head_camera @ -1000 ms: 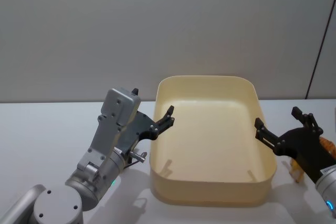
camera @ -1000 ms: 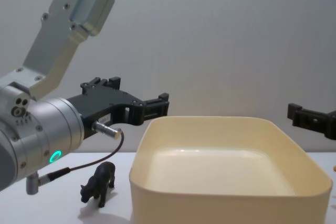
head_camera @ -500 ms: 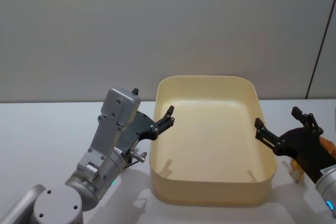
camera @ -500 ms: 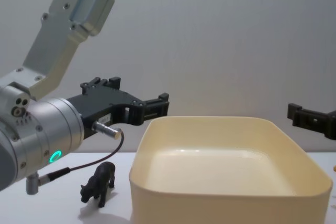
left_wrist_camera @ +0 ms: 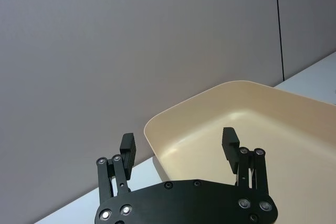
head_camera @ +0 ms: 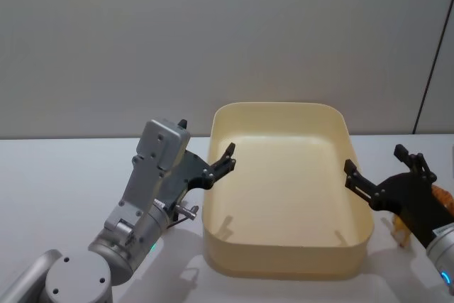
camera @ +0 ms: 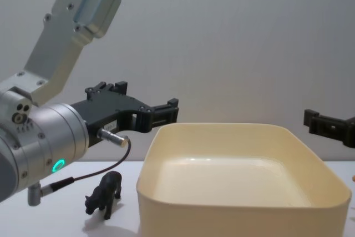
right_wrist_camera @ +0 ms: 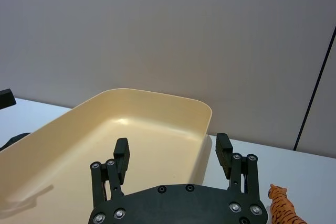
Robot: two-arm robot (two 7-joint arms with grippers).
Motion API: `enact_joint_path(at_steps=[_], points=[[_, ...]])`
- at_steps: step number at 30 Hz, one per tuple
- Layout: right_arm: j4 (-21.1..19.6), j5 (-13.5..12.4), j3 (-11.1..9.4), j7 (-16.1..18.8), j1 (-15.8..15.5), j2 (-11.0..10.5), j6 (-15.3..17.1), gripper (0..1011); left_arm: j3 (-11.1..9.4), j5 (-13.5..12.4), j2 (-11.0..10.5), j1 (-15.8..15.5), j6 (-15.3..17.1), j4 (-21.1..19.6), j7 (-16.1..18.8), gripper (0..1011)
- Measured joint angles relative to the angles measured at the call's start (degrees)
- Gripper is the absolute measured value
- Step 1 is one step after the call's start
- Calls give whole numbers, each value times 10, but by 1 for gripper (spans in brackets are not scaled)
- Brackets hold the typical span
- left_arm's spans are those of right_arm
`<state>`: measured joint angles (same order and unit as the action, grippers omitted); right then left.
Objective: Pick up the toy alternately with two hands and place it into the central storage box.
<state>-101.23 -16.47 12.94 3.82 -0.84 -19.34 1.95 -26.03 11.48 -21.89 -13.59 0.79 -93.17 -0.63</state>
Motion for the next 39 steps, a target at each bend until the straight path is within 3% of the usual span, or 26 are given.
enact_joint_path(at_steps=[39], points=[[0, 0, 0, 0, 0, 0, 0, 1001, 0, 0, 0, 0, 0, 0, 0, 1001]])
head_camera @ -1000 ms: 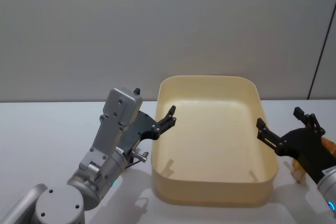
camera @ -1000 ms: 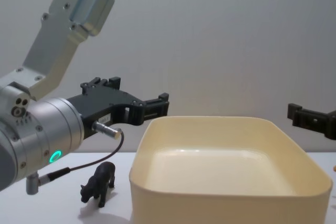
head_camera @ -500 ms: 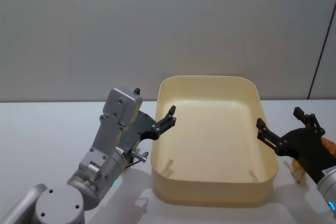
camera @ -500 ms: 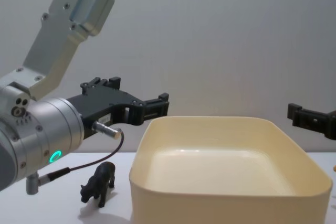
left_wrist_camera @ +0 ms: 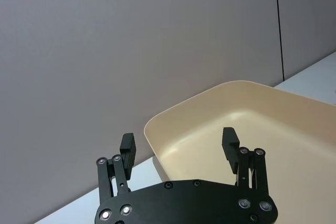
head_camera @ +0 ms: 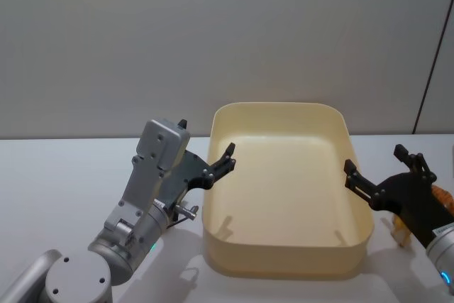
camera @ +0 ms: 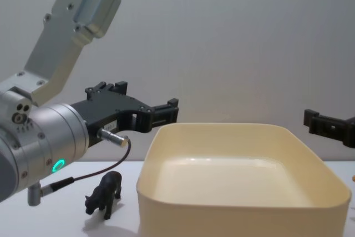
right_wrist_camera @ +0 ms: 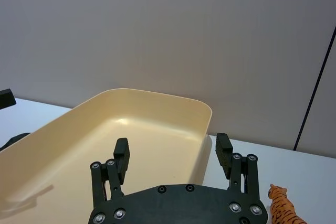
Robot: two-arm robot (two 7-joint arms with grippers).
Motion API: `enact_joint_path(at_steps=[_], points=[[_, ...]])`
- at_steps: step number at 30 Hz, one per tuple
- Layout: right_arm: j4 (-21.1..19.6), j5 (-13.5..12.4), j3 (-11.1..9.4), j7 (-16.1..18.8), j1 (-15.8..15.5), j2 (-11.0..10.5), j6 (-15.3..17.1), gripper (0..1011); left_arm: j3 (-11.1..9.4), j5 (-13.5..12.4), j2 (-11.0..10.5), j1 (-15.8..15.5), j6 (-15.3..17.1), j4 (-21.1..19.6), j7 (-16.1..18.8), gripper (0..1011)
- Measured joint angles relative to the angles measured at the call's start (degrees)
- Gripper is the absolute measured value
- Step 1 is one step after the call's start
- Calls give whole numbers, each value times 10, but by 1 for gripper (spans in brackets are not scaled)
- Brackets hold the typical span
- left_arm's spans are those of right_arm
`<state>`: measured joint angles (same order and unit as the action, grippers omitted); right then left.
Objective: Pick up the toy alternately with two hands and place it into the central storage box.
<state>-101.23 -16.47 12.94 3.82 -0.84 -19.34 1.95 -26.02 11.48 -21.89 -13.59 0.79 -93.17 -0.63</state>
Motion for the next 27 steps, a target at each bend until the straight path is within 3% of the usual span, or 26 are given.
enact_joint_path(at_steps=[19, 27], points=[[0, 0, 0, 1, 0, 0, 0, 1001, 0, 0, 0, 0, 0, 0, 0, 1001], [-7, 2, -6, 3, -7, -10, 0, 1001, 0, 0, 0, 0, 0, 0, 0, 1001]])
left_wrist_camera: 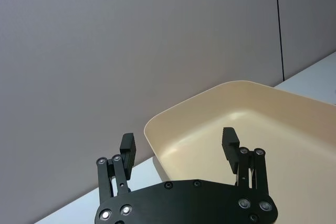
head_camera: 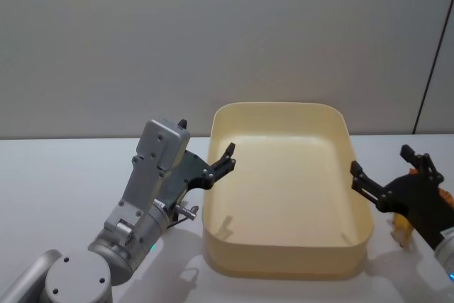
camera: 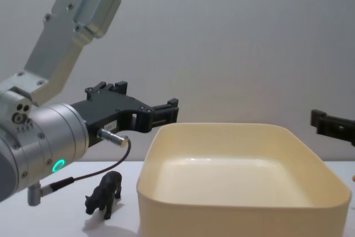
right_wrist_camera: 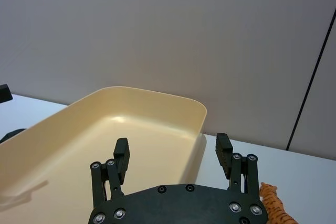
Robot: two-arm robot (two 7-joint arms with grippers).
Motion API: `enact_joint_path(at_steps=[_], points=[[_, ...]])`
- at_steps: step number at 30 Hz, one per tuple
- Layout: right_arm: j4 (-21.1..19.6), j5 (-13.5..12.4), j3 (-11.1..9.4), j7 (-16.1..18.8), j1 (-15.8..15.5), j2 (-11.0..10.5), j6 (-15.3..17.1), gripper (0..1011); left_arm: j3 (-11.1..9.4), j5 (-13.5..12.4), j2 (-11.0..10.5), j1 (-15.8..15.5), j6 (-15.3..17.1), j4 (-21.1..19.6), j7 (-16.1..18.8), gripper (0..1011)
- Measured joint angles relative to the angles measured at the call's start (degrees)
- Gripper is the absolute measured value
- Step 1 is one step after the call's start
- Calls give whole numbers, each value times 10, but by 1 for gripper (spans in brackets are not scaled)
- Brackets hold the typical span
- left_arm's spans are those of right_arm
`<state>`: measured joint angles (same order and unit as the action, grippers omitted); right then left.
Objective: Pick up the toy alternately with two hands and place it into the central storage box.
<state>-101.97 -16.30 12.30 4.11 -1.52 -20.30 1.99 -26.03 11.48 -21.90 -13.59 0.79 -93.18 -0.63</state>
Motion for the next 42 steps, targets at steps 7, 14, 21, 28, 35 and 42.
enact_joint_path(at_steps=[7, 14, 21, 28, 35, 42], points=[[-21, -6, -12, -13, -24, -21, 8, 1001, 0, 0, 0, 0, 0, 0, 0, 1001], [-44, -19, -26, -35, -57, -43, 19, 1001, 0, 0, 0, 0, 0, 0, 0, 1001], [-58, -39, -40, -59, -84, -56, 34, 1001, 0, 0, 0, 0, 0, 0, 0, 1001], [-55, -61, -47, -71, -90, -56, 55, 1001, 0, 0, 0, 0, 0, 0, 0, 1001], [-36, -74, -47, -73, -78, -45, 81, 1001, 0, 0, 0, 0, 0, 0, 0, 1001], [-14, -74, -41, -73, -59, -30, 106, 1001, 0, 0, 0, 0, 0, 0, 0, 1001]])
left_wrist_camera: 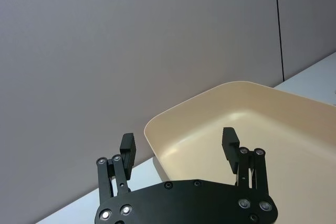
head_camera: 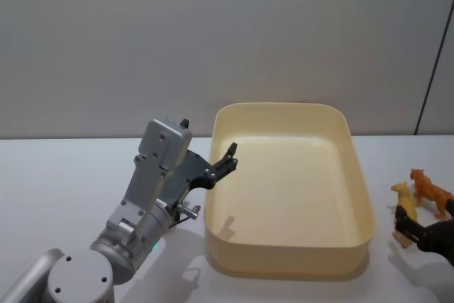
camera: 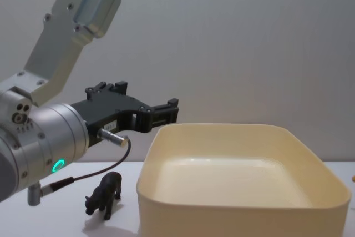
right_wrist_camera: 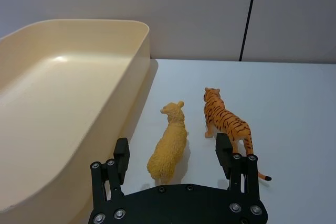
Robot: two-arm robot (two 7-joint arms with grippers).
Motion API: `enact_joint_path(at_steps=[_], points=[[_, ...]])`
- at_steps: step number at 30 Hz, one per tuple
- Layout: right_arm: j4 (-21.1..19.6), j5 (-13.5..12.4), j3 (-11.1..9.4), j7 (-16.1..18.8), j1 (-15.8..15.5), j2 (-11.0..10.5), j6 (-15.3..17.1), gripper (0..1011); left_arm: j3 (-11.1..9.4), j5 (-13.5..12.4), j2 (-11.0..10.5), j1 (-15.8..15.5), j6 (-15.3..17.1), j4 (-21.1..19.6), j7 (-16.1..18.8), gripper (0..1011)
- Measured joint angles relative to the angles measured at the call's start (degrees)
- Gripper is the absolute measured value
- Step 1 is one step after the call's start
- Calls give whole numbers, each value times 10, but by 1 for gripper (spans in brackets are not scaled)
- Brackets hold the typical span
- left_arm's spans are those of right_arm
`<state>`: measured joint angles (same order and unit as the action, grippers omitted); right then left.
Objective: Pick up the toy alternately with two hands and place it into the central storage box.
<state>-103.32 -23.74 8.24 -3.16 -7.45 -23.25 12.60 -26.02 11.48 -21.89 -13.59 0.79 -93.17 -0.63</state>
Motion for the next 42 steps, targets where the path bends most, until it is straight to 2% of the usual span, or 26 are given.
enact_joint_path(at_steps=[8, 16, 23, 27, 30, 32, 39, 40, 42], points=[[29, 19, 11, -1, 22, 20, 24, 1001, 0, 0, 0, 0, 0, 0, 0, 1001], [53, 43, 20, -3, 41, 37, 34, 997, 0, 0, 0, 0, 0, 0, 0, 1001], [66, 57, 26, -4, 51, 46, 39, 831, 0, 0, 0, 0, 0, 0, 0, 1001], [71, 62, 28, -4, 55, 50, 40, 686, 0, 0, 0, 0, 0, 0, 0, 1001], [73, 64, 29, -4, 57, 51, 41, 623, 0, 0, 0, 0, 0, 0, 0, 1001], [75, 67, 30, -5, 59, 53, 42, 533, 0, 0, 0, 0, 0, 0, 0, 1001], [78, 70, 30, -5, 61, 54, 43, 403, 0, 0, 0, 0, 0, 0, 0, 1001], [78, 70, 30, -5, 61, 55, 42, 351, 0, 0, 0, 0, 0, 0, 0, 1001], [78, 70, 30, -5, 60, 55, 40, 343, 0, 0, 0, 0, 0, 0, 0, 1001]])
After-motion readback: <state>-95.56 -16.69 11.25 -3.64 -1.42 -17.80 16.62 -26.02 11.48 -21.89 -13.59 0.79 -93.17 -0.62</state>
